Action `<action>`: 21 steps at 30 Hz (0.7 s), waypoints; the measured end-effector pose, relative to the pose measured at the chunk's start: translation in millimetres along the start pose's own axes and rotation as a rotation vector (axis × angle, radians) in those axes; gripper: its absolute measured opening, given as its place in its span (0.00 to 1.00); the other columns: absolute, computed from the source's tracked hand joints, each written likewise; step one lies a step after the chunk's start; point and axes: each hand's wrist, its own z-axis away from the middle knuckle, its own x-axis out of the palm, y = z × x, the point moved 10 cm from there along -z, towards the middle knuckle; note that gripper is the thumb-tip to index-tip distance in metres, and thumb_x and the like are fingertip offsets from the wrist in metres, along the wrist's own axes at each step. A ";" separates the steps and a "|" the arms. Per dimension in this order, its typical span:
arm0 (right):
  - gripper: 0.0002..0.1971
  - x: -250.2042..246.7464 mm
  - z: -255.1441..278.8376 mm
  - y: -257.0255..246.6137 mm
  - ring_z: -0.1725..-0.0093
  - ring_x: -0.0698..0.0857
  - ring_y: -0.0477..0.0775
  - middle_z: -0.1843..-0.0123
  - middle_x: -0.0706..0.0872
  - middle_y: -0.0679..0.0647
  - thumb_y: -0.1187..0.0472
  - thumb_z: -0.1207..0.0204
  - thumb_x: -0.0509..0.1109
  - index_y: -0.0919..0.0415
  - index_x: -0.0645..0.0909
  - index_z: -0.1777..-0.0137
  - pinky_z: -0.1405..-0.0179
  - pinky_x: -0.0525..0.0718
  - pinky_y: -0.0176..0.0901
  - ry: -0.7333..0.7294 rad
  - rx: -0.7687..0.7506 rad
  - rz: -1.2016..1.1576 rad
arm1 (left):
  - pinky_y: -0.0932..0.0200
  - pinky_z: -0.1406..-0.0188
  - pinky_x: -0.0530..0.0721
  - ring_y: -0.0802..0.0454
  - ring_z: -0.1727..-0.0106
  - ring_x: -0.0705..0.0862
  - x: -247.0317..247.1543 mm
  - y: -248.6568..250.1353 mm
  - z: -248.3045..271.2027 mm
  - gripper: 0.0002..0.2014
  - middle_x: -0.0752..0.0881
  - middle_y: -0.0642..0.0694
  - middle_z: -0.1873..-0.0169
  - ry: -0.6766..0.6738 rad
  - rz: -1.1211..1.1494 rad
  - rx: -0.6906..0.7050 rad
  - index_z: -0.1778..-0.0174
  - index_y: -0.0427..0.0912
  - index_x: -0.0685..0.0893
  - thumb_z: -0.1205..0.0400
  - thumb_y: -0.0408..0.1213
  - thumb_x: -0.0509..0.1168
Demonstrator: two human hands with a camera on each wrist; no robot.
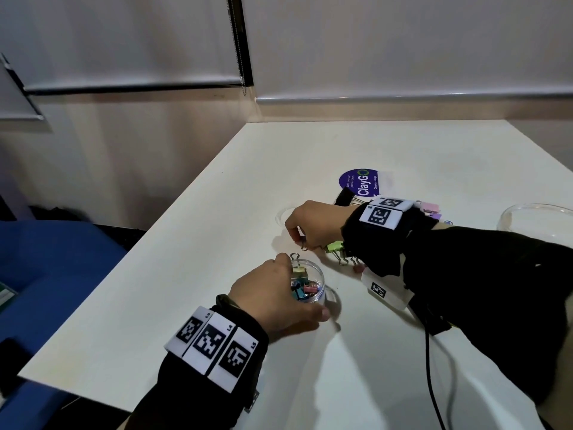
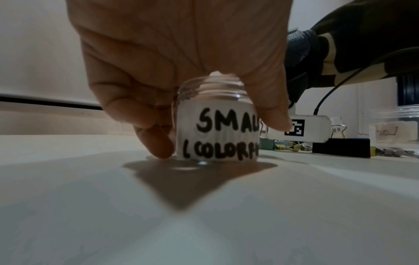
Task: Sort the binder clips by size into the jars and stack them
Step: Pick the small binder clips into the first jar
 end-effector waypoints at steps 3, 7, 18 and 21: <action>0.11 0.5 1.6 1.1 0.64 0.80 0.46 0.66 0.79 0.44 0.77 0.31 0.68 0.63 0.84 0.54 0.68 0.79 0.37 0.000 -0.004 -0.032 | 0.56 0.50 0.81 0.52 0.45 0.80 -0.1 -0.1 -0.2 0.41 0.81 0.53 0.39 -0.003 0.009 0.003 0.35 0.50 0.70 0.37 0.70 0.72; 0.07 -1.2 4.9 -2.5 0.59 0.79 0.50 0.63 0.79 0.46 0.72 0.27 0.69 0.60 0.79 0.58 0.63 0.78 0.39 0.013 -0.034 -0.051 | 0.54 0.50 0.82 0.54 0.48 0.79 -0.2 -1.2 0.1 0.40 0.81 0.54 0.41 -0.001 0.022 0.003 0.37 0.51 0.70 0.38 0.70 0.72; 0.05 -5.6 8.7 6.2 0.64 0.81 0.47 0.68 0.82 0.45 0.72 0.33 0.73 0.63 0.85 0.61 0.71 0.78 0.34 0.048 0.022 -0.177 | 0.57 0.55 0.79 0.54 0.51 0.78 -0.7 -1.6 -0.9 0.38 0.76 0.57 0.52 0.003 0.051 0.018 0.39 0.52 0.71 0.38 0.69 0.73; 0.06 -21.0 18.8 20.1 0.67 0.85 0.49 0.67 0.85 0.50 0.72 0.33 0.70 0.64 0.85 0.59 0.74 0.81 0.31 0.095 0.069 -0.328 | 0.58 0.57 0.78 0.54 0.53 0.78 -0.9 -2.7 -1.5 0.37 0.77 0.57 0.53 0.015 0.052 0.013 0.42 0.52 0.71 0.39 0.69 0.73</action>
